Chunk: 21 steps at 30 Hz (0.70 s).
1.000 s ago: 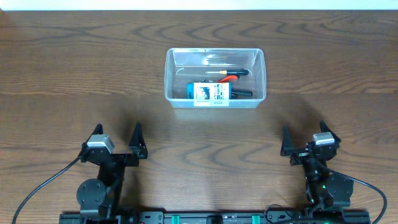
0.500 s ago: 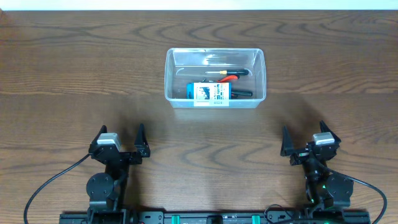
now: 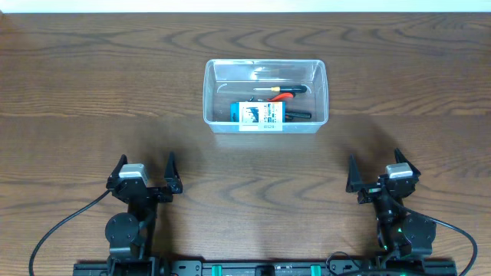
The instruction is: Pack container
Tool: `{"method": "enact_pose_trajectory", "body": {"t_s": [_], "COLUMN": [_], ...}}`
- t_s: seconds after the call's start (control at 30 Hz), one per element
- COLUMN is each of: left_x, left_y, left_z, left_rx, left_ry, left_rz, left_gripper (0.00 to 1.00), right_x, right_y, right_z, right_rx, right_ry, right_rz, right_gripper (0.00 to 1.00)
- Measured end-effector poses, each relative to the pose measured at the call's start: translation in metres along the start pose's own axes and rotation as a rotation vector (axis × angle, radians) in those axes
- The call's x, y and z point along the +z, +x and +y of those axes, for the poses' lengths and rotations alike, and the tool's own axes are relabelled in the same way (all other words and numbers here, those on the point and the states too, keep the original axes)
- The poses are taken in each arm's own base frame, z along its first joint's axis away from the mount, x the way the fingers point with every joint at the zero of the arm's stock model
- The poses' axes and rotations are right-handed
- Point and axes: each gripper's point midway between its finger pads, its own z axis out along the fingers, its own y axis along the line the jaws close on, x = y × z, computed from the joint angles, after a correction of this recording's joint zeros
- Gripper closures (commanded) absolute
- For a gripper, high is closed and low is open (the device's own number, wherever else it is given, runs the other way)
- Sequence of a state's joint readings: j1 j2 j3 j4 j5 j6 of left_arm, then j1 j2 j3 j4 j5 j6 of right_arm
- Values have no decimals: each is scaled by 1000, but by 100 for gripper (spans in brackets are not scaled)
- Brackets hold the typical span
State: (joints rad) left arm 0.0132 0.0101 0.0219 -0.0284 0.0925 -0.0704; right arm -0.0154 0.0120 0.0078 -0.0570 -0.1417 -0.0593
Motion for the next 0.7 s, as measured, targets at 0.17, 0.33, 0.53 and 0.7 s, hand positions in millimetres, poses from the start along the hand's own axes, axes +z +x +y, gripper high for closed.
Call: {"method": "enact_pose_trajectory", "body": {"t_s": [0.17, 0.33, 0.53, 0.7], "left_x": [0, 0, 0, 0], "left_y": [0, 0, 0, 0], "left_z": [0, 0, 0, 0], "left_rx": [0, 0, 0, 0], "left_ry": [0, 0, 0, 0], "left_rz": [0, 0, 0, 0], "left_gripper": [2, 2, 2, 2], "right_x": [0, 0, 0, 0], "right_y": [0, 0, 0, 0], "right_z": [0, 0, 0, 0], "right_rx": [0, 0, 0, 0], "right_ry": [0, 0, 0, 0], "right_rz": [0, 0, 0, 0], "right_gripper": [1, 1, 1, 1]}}
